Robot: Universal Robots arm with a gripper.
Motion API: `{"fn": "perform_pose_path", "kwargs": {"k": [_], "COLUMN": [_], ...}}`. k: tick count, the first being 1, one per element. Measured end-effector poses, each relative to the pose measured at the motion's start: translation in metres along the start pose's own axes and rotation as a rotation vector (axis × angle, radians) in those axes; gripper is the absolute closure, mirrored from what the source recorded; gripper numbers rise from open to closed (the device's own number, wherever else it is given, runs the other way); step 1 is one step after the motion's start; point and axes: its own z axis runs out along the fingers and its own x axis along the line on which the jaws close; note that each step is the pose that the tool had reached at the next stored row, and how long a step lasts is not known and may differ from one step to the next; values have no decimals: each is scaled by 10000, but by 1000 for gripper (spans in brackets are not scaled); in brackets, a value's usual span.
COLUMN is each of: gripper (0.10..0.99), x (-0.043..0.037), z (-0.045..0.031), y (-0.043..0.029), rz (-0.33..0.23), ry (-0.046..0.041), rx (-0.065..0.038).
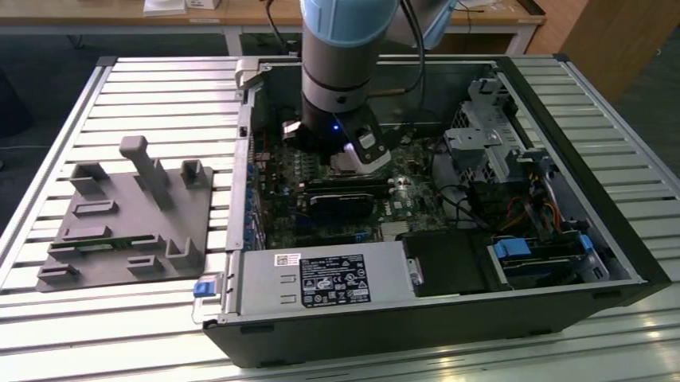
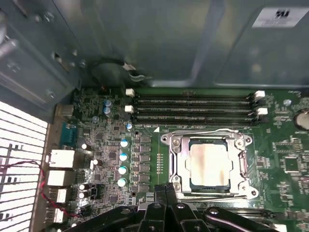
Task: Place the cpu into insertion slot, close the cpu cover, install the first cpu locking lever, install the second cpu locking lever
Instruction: 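Install the second cpu locking lever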
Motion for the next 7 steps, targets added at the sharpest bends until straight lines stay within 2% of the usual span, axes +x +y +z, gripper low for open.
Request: {"fn": "perform_pose_path", "kwargs": {"k": [4, 7], "gripper": [973, 973], "x": [2, 2], "z": [-95, -95], "y": [30, 30], "rz": [-1, -1], "ry": [1, 0], "rx": [-85, -102]}}
